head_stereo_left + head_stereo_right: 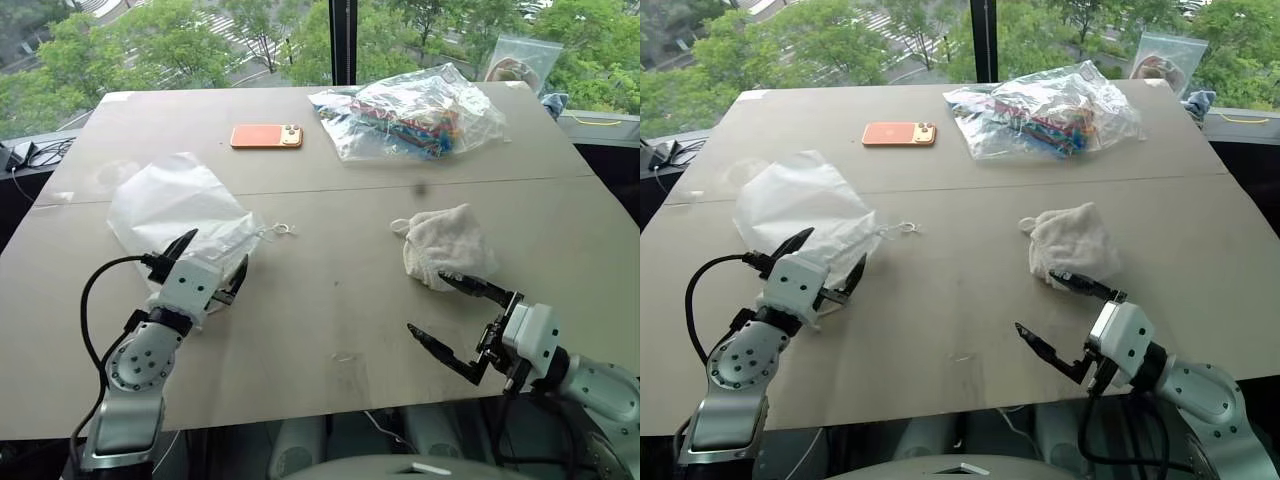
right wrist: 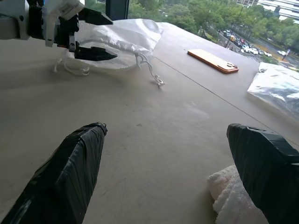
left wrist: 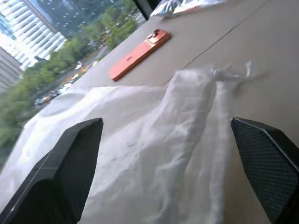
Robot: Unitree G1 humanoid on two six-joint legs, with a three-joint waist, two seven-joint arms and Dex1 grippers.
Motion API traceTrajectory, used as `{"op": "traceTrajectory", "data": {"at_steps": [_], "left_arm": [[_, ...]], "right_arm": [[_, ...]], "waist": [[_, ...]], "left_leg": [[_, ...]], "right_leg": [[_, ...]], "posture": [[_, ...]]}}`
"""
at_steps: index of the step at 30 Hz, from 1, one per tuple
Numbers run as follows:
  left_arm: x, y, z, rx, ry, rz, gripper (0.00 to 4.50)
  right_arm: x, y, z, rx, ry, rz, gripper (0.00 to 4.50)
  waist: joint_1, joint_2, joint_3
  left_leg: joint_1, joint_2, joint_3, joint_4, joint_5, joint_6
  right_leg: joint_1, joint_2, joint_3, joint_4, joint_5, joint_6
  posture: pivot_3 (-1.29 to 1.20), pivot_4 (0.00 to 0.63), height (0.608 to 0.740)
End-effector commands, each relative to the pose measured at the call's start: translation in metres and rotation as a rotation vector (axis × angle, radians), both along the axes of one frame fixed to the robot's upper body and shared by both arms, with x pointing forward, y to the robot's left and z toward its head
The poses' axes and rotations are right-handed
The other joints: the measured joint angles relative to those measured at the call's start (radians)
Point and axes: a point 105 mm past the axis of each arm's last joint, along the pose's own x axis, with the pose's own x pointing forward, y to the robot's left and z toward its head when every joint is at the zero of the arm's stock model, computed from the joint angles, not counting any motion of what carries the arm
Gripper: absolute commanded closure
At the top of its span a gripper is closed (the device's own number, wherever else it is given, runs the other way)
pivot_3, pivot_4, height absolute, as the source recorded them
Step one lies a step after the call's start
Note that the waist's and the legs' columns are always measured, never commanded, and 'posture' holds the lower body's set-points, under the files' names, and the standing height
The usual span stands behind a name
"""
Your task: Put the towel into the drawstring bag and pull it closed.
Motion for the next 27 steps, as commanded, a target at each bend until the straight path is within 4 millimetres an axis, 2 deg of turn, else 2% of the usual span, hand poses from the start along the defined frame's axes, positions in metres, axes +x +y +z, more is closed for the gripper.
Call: {"op": "traceTrajectory", "data": {"at_steps": [1,4,10,13,15,17,18,19,20,22,23,25,27], "left_arm": [[0.003,0.004,-0.005,0.151,0.003,0.049,0.0],[0.01,0.0,-0.013,0.19,0.03,0.042,0.0],[0.031,-0.01,-0.009,0.187,-0.002,0.016,0.0],[0.039,-0.011,-0.009,0.149,0.022,-0.004,0.77],[0.047,-0.013,-0.003,0.061,0.039,-0.034,1.74],[0.052,-0.022,-0.001,-0.082,0.102,-0.095,2.68],[0.053,-0.027,-0.001,-0.187,0.158,-0.121,3.01],[0.054,-0.034,-0.002,-0.283,0.216,-0.157,3.56],[0.053,-0.046,0.002,-0.379,0.284,-0.239,3.88],[0.049,-0.061,0.01,-0.476,0.38,-0.351,4.31],[0.048,-0.065,0.012,-0.503,0.412,-0.373,4.31],[0.046,-0.073,0.017,-0.565,0.488,-0.421,4.31],[0.046,-0.084,0.026,-0.621,0.536,-0.472,4.31]], "right_arm": [[-0.003,0.005,0.009,-0.007,-0.038,0.019,0.06],[0.0,0.004,0.008,-0.02,-0.043,0.013,0.06],[0.006,0.001,0.007,-0.035,-0.058,-0.008,0.06],[0.014,-0.003,0.005,-0.037,-0.053,-0.066,0.0],[0.026,-0.011,0.007,-0.016,-0.035,-0.163,0.0],[0.037,-0.019,0.008,-0.034,-0.022,-0.264,0.0],[0.042,-0.024,0.007,-0.058,-0.015,-0.312,0.0],[0.046,-0.027,0.005,-0.08,0.025,-0.317,0.0],[0.053,-0.035,0.005,-0.057,0.072,-0.355,0.0],[0.058,-0.038,0.01,-0.018,0.117,-0.329,0.0],[0.06,-0.039,0.013,-0.01,0.123,-0.324,0.0],[0.076,-0.049,0.014,-0.001,0.148,-0.4,0.0],[0.105,-0.07,0.007,-0.012,0.181,-0.544,0.0]], "waist": [[0.002,0.0,0.0],[0.001,0.0,0.0],[0.0,0.0,0.0],[-0.005,0.0,0.0],[-0.003,0.0,0.0],[-0.002,0.0,0.0],[-0.001,0.0,0.0],[-0.002,0.0,0.0],[-0.002,0.0,0.0],[-0.004,0.0,0.0],[-0.005,0.0,0.0],[-0.007,0.0,0.0],[-0.012,0.0,0.001]], "left_leg": [[0.0,0.0,0.0,0.0,0.0,0.0],[0.0,0.0,0.0,0.0,0.0,0.0],[0.001,0.0,-0.001,0.0,0.0,0.0],[0.001,0.0,-0.001,0.0,0.0,0.0],[0.0,0.0,-0.001,0.0,0.0,0.0],[0.0,0.0,-0.001,0.0,0.0,0.0],[0.0,0.0,-0.001,0.0,0.0,0.0],[0.0,0.0,-0.001,0.001,0.0,0.0],[0.0,0.0,-0.001,0.001,0.0,0.0],[0.0,-0.001,-0.001,0.001,0.0,0.0],[-0.001,-0.001,-0.002,0.001,0.0,0.0],[-0.001,-0.001,-0.003,0.001,0.0,0.0],[0.0,0.0,-0.003,0.0,0.0,0.0]], "right_leg": [[0.0,0.0,0.0,0.0,0.0,0.0],[0.0,0.0,-0.001,0.0,0.0,0.0],[0.0,0.0,-0.002,0.001,0.0,0.0],[0.0,0.0,-0.002,0.001,0.002,0.003],[0.0,0.0,-0.002,0.001,0.002,0.003],[0.0,0.0,-0.002,0.002,0.002,0.003],[0.0,0.0,-0.002,0.002,0.001,0.002],[0.0,0.0,-0.002,0.002,0.001,0.002],[0.0,-0.001,-0.002,0.002,0.001,0.002],[0.0,-0.001,-0.002,0.002,0.002,0.003],[0.0,-0.001,-0.003,0.002,0.002,0.003],[0.0,0.0,-0.003,0.002,0.002,0.003],[0.0,0.001,-0.003,0.003,0.002,0.003]], "posture": [[0.0,0.15,0.74],[0.0,0.15,0.74],[0.0,0.15,0.74],[0.0,0.15,0.74],[0.0,0.15,0.74],[0.0,0.15,0.74],[0.0,0.15,0.74],[0.0,0.15,0.74],[0.0,0.15,0.74],[0.0,0.15,0.74],[0.0,0.15,0.74],[0.0,0.15,0.74],[0.0,0.15,0.74]]}}
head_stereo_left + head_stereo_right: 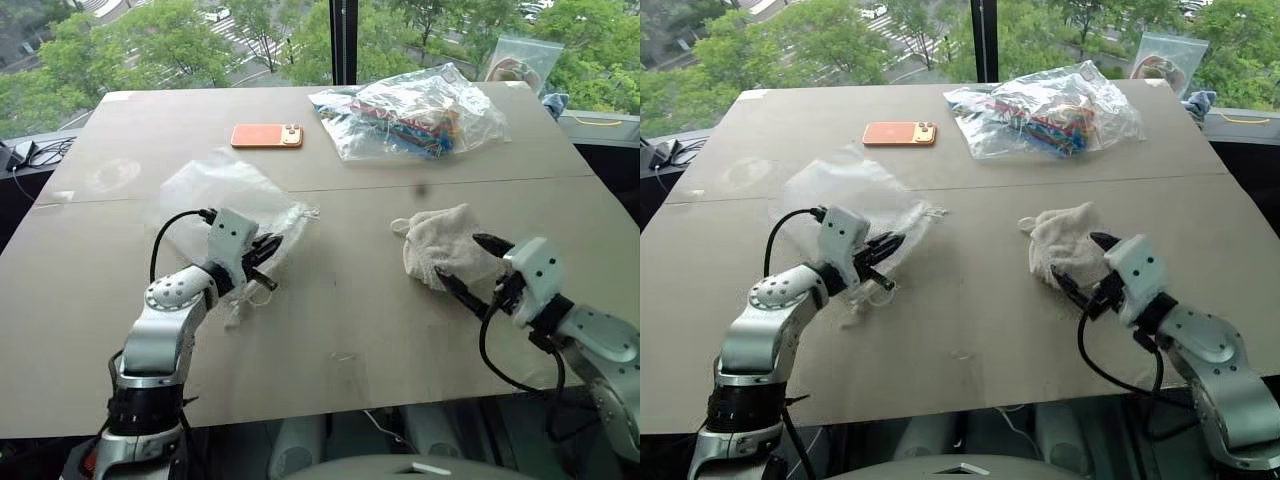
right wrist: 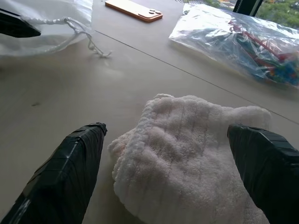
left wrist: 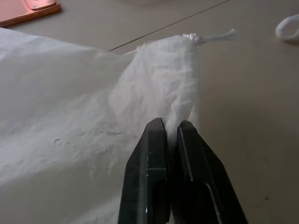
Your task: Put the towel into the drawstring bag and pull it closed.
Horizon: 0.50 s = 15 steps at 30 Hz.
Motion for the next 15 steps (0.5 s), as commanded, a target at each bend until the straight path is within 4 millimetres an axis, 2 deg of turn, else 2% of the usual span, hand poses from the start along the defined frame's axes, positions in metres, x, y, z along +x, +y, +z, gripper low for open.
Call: {"op": "traceTrajectory", "data": {"at_steps": [1,5,9,13,15], "left_arm": [[-0.004,-0.021,0.023,-0.095,0.041,-0.092,4.31],[-0.003,-0.034,0.034,-0.101,0.036,-0.126,4.31],[0.001,-0.038,0.04,-0.101,0.035,-0.115,4.31],[0.004,-0.042,0.044,-0.112,0.041,-0.088,4.31],[0.002,-0.046,0.049,-0.138,0.047,-0.092,4.31]], "right_arm": [[0.036,-0.03,-0.006,0.006,0.057,-0.191,0.0],[0.059,-0.037,-0.03,-0.043,0.173,-0.216,0.0],[0.075,-0.029,-0.059,0.017,0.354,-0.166,0.0],[0.078,-0.019,-0.091,-0.009,0.484,-0.097,0.0],[0.075,-0.014,-0.098,-0.027,0.512,-0.046,0.0]], "waist": [[0.0,0.0,0.0],[0.001,0.0,0.0],[-0.001,0.001,0.0],[-0.011,-0.001,-0.001],[-0.02,-0.003,-0.002]], "left_leg": [[0.0,0.0,0.0,0.0,0.0,0.0],[0.0,-0.001,0.0,0.0,0.0,0.0],[-0.001,-0.001,0.0,-0.001,0.0,0.0],[0.0,-0.001,0.0,-0.001,0.0,0.0],[0.002,-0.001,0.0,-0.001,0.0,0.0]], "right_leg": [[0.0,0.0,0.0,0.0,0.0,0.0],[0.0,0.0,0.0,0.0,0.001,-0.002],[-0.001,0.0,0.001,0.0,0.002,-0.004],[0.0,-0.001,0.001,-0.001,0.003,-0.004],[0.001,-0.001,0.001,-0.001,0.002,-0.004]], "posture": [[0.0,0.15,0.74],[0.0,0.15,0.74],[0.0,0.15,0.74],[0.0,0.15,0.74],[0.0,0.15,0.74]]}}
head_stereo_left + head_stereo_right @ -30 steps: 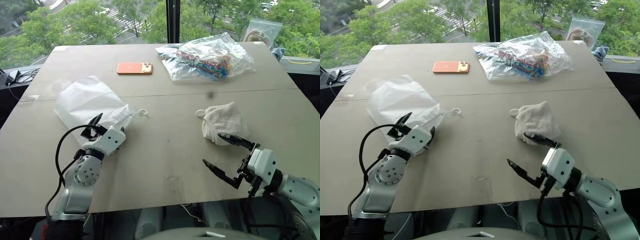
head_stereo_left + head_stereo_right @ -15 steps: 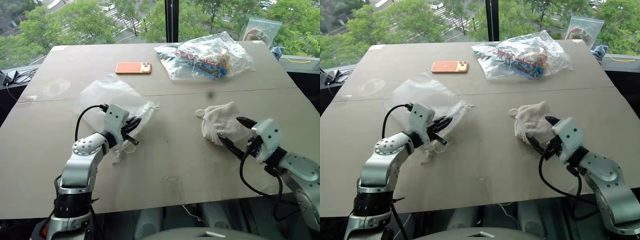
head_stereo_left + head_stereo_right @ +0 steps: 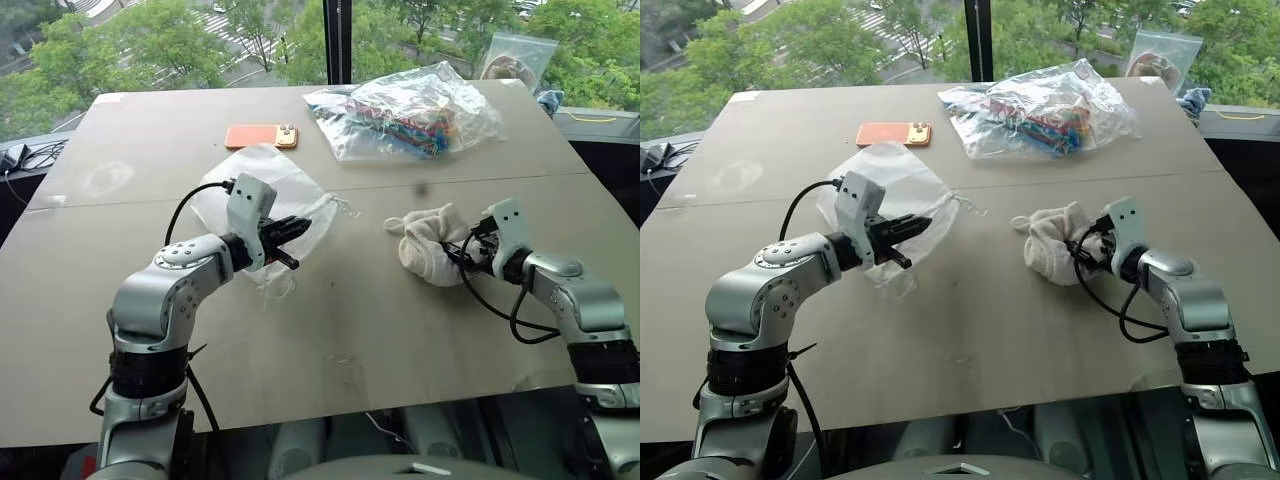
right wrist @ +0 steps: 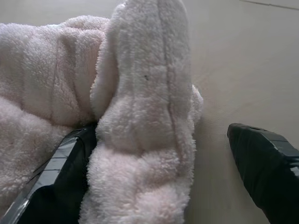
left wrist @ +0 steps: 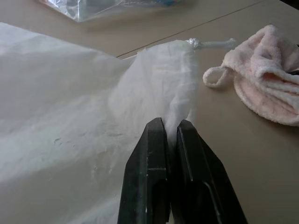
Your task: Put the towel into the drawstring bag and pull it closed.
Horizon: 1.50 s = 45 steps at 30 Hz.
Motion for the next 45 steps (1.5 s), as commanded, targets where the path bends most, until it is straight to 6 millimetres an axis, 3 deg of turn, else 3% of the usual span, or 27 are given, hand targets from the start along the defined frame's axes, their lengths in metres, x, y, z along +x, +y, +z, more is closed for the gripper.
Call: {"op": "traceTrajectory", "data": {"at_steps": [1,3,10,11,16,18,22,26,29,32,36,40,45], "left_arm": [[-0.006,-0.011,0.021,-0.029,-0.05,-0.028,4.45],[-0.007,-0.013,0.023,-0.037,-0.049,-0.023,4.5],[-0.001,-0.02,0.03,-0.204,0.03,-0.006,4.5],[0.001,-0.022,0.029,-0.207,0.053,-0.002,4.5],[0.006,-0.03,0.031,-0.174,0.062,-0.023,4.5],[0.008,-0.033,0.03,-0.159,0.074,-0.039,4.5],[0.01,-0.04,0.029,-0.138,0.08,-0.074,4.5],[0.005,-0.055,0.038,-0.16,0.064,-0.173,4.5],[-0.003,-0.063,0.042,-0.169,0.054,-0.244,4.5],[-0.011,-0.065,0.04,-0.148,0.052,-0.28,4.5],[-0.017,-0.062,0.034,-0.102,0.046,-0.283,4.5],[-0.024,-0.057,0.023,-0.059,0.066,-0.282,4.5],[-0.029,-0.046,0.007,-0.025,0.103,-0.265,4.5]], "right_arm": [[-0.013,0.012,-0.038,-0.036,0.129,0.086,0.26],[-0.014,0.017,-0.036,-0.025,0.113,0.115,0.9],[-0.016,0.036,-0.008,0.065,-0.037,0.17,4.2],[-0.018,0.04,-0.002,0.088,-0.058,0.188,4.47],[-0.049,0.073,0.036,0.224,-0.162,0.404,4.47],[-0.07,0.093,0.06,0.284,-0.211,0.54,4.47],[-0.082,0.117,0.078,0.279,-0.262,0.655,4.47],[-0.064,0.135,0.064,0.16,-0.266,0.648,4.47],[-0.033,0.137,0.042,0.072,-0.234,0.52,4.47],[-0.009,0.135,0.027,0.051,-0.189,0.397,4.47],[0.004,0.136,0.016,0.054,-0.157,0.312,4.47],[0.012,0.139,0.031,0.282,-0.142,0.207,4.47],[0.022,0.13,0.054,0.568,-0.126,0.076,4.47]], "waist": [[-0.007,-0.002,-0.001],[-0.008,-0.002,-0.001],[-0.008,-0.003,-0.002],[-0.007,-0.003,-0.002],[-0.008,0.001,0.001],[-0.007,0.003,0.002],[-0.004,0.003,0.002],[-0.003,0.003,0.002],[-0.003,0.003,0.003],[-0.003,0.004,0.003],[-0.005,0.004,0.003],[-0.004,0.004,0.003],[-0.003,0.004,0.003]], "left_leg": [[0.0,0.0,0.0,0.0,0.0,0.0],[0.001,0.001,0.0,0.0,0.0,0.0],[0.001,0.002,0.0,0.001,0.0,0.0],[0.001,0.002,0.0,0.001,0.0,0.0],[0.0,0.002,0.0,0.0,0.0,0.0],[-0.003,0.001,0.0,0.0,0.0,0.0],[-0.005,0.0,-0.001,0.0,0.0,0.0],[-0.005,-0.001,-0.002,0.0,0.0,0.0],[-0.005,-0.001,-0.003,0.0,0.0,0.0],[-0.006,-0.002,-0.002,0.0,0.0,-0.001],[-0.007,-0.002,-0.002,-0.001,0.0,-0.001],[-0.007,-0.002,-0.003,-0.002,0.0,-0.001],[-0.007,-0.003,-0.004,-0.002,0.0,-0.001]], "right_leg": [[0.0,0.0,0.0,0.0,0.0,0.0],[0.0,0.001,0.0,0.0,0.0,0.001],[0.0,0.002,0.001,0.001,-0.001,0.002],[0.0,0.002,0.001,0.001,-0.001,0.002],[-0.002,0.003,0.001,0.002,-0.001,0.003],[-0.005,0.002,0.002,0.002,0.0,0.0],[-0.005,0.001,0.001,0.001,0.0,0.0],[-0.005,0.0,0.0,0.001,0.0,0.001],[-0.005,0.0,-0.001,0.001,0.0,0.0],[-0.006,-0.001,-0.001,0.001,0.0,0.0],[-0.007,-0.001,0.0,0.001,0.0,0.0],[-0.007,-0.002,-0.001,0.001,0.0,0.0],[-0.007,-0.002,-0.002,0.001,0.0,0.0]], "posture": [[0.0,0.15,0.74],[0.0,0.15,0.74],[0.0,0.15,0.74],[0.0,0.15,0.74],[0.0,0.15,0.74],[0.0,0.15,0.74],[0.0,0.15,0.74],[0.0,0.15,0.74],[0.0,0.15,0.74],[0.0,0.15,0.74],[0.0,0.15,0.74],[0.0,0.15,0.74],[0.0,0.15,0.74]]}}
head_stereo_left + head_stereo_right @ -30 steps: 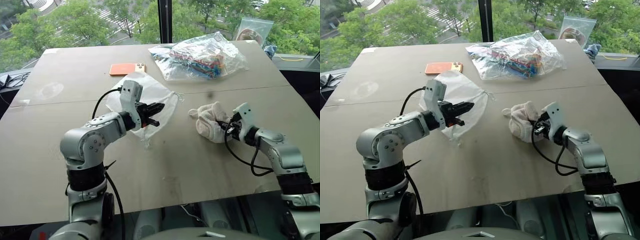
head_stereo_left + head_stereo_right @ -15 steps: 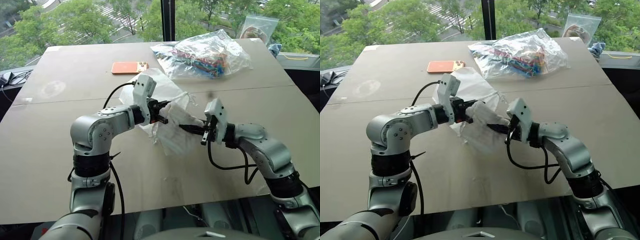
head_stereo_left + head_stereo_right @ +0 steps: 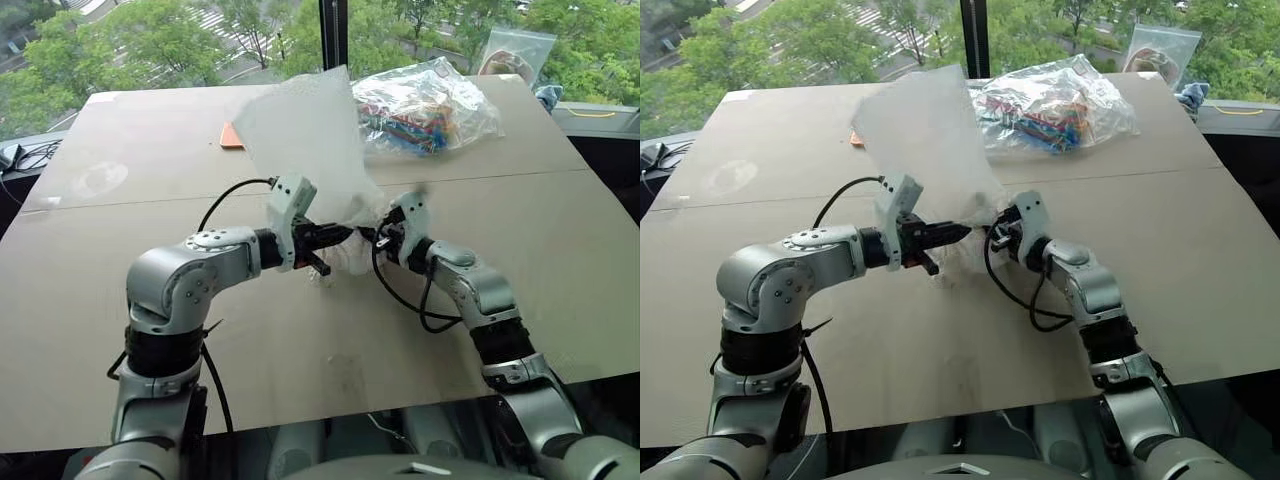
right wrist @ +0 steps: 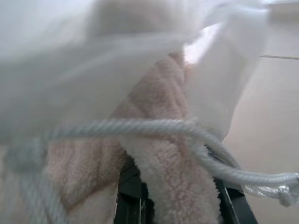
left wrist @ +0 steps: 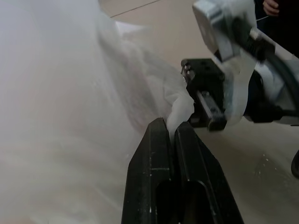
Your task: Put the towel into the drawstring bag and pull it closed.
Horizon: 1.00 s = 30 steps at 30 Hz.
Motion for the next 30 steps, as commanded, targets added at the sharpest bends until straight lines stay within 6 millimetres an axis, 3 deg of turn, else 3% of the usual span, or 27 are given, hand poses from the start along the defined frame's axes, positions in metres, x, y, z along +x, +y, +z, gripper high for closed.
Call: {"op": "traceTrajectory", "data": {"at_steps": [1,5,12,17,19,20,24,27,30], "left_arm": [[-0.006,-0.002,0.005,-0.004,-0.038,-0.03,4.5],[-0.005,-0.011,0.016,-0.083,-0.024,-0.066,4.5],[-0.016,-0.037,0.048,-0.272,0.038,-0.21,4.5],[-0.017,-0.041,0.046,-0.271,0.058,-0.216,4.5],[-0.015,-0.035,0.037,-0.243,0.064,-0.179,4.5],[-0.013,-0.032,0.032,-0.226,0.066,-0.156,4.5],[0.002,-0.011,0.006,-0.138,0.067,-0.021,4.5],[0.008,-0.006,0.002,-0.141,0.051,0.012,4.5],[0.007,-0.006,0.007,-0.17,0.045,-0.008,4.5]], "right_arm": [[0.007,-0.01,0.025,0.153,-0.016,-0.052,4.47],[0.002,0.0,0.03,0.257,0.021,-0.024,4.47],[-0.005,0.042,0.026,0.226,0.006,0.047,4.47],[-0.014,0.061,0.029,0.234,-0.023,0.11,4.47],[-0.023,0.057,0.034,0.212,-0.09,0.182,4.47],[-0.028,0.054,0.035,0.18,-0.128,0.211,3.62],[-0.025,0.016,0.019,-0.076,-0.235,0.099,1.85],[-0.041,-0.001,0.016,-0.135,-0.262,0.133,1.85],[-0.07,-0.013,0.024,-0.192,-0.312,0.245,1.85]], "waist": [[0.002,0.0,0.0],[0.001,0.0,0.0],[-0.005,0.001,0.001],[-0.003,0.001,0.001],[-0.002,0.001,0.001],[-0.001,0.001,0.001],[0.0,0.002,0.001],[0.003,0.003,0.002],[0.004,0.003,0.002]], "left_leg": [[0.0,0.0,0.0,0.0,0.0,0.0],[0.0,0.0,-0.001,0.0,0.0,0.0],[-0.001,0.0,-0.002,0.0,0.0,0.0],[-0.001,0.0,-0.002,0.0,0.0,0.0],[-0.001,-0.001,-0.002,0.0,0.0,0.0],[-0.001,-0.001,-0.002,0.0,0.0,0.0],[-0.002,-0.001,-0.002,0.0,0.0,0.0],[-0.002,-0.001,-0.003,0.0,0.0,0.0],[-0.006,-0.001,-0.004,0.0,0.0,0.0]], "right_leg": [[0.0,0.0,0.0,0.0,0.0,0.0],[0.0,0.0,-0.001,0.0,0.0,0.0],[0.0,0.0,-0.002,0.0,0.0,0.0],[0.0,0.0,-0.002,0.0,0.0,0.0],[0.0,0.0,-0.002,0.0,0.0,0.0],[0.0,-0.001,-0.002,-0.001,0.0,0.0],[0.0,-0.001,-0.002,-0.002,0.0,0.0],[0.0,-0.001,-0.003,-0.002,0.0,0.0],[-0.002,-0.001,-0.004,-0.003,0.0,0.0]], "posture": [[0.0,0.15,0.74],[0.0,0.15,0.74],[0.0,0.15,0.74],[0.0,0.15,0.74],[0.0,0.15,0.74],[0.0,0.15,0.74],[0.0,0.15,0.74],[0.0,0.15,0.74],[0.0,0.15,0.74]]}}
